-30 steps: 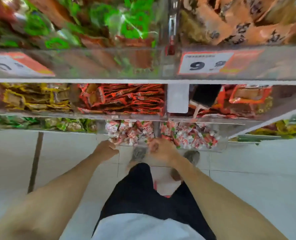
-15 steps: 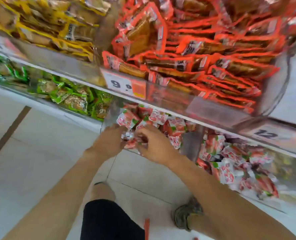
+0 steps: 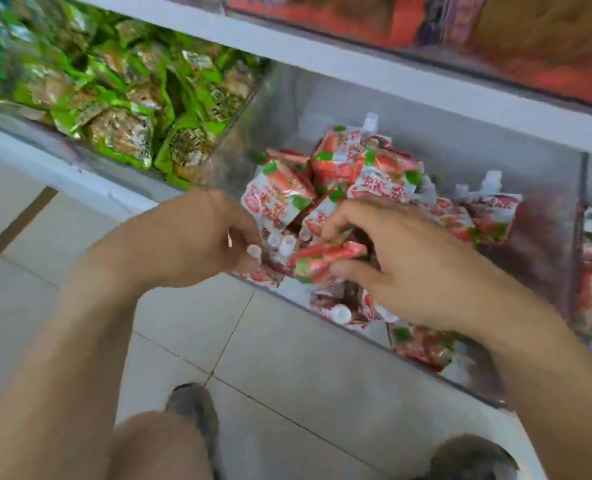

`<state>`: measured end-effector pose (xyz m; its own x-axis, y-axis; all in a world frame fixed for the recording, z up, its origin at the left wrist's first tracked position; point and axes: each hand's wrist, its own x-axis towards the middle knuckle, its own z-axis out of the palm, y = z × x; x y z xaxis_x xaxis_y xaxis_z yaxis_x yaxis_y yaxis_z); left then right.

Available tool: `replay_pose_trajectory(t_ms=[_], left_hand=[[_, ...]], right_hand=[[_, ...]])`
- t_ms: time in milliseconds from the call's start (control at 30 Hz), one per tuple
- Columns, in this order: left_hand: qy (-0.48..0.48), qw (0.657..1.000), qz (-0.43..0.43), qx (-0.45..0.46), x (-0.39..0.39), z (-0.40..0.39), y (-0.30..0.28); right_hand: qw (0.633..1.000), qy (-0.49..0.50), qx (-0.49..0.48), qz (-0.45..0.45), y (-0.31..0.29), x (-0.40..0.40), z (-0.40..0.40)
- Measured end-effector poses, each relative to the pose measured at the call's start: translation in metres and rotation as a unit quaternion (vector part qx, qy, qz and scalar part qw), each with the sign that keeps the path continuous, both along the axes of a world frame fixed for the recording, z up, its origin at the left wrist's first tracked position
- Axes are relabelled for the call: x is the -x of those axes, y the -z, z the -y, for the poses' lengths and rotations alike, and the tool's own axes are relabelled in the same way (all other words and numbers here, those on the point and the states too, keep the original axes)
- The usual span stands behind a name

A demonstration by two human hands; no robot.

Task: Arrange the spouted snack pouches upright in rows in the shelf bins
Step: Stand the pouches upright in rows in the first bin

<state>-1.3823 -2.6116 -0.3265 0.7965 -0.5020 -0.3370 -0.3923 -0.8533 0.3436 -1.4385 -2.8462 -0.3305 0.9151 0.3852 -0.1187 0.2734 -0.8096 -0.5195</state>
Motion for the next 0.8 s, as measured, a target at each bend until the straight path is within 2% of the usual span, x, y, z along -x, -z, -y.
replay_pose_trajectory(t_ms=[67, 167, 333, 533, 633, 767, 800], left_hand=[[0.006, 0.999, 0.031, 0.0, 0.005, 0.005, 0.002], [-0.001, 0.999, 0.027, 0.017, 0.017, 0.013, 0.004], [-0.038, 0.998, 0.036, 0.023, 0.042, 0.011, 0.009], [-0.045, 0.998, 0.03, 0.021, 0.033, 0.016, 0.008], [-0.071, 0.997, 0.022, -0.016, 0.024, 0.025, 0.011], [-0.071, 0.996, 0.042, -0.028, 0.019, 0.035, 0.02], [-0.066, 0.997, 0.045, -0.022, 0.018, 0.034, 0.021]], right_hand=[[0.998, 0.047, -0.03, 0.026, -0.002, 0.002, 0.009], [0.994, 0.086, -0.047, 0.05, -0.004, 0.007, 0.014], [0.998, 0.056, 0.007, 0.032, -0.003, 0.018, 0.012], [0.996, 0.083, 0.021, -0.001, 0.0, 0.019, 0.01], [0.984, 0.164, -0.071, -0.019, -0.003, 0.021, 0.01], [0.937, 0.245, -0.241, -0.061, -0.007, 0.024, 0.013], [0.915, 0.258, -0.297, -0.091, -0.007, 0.024, 0.012]])
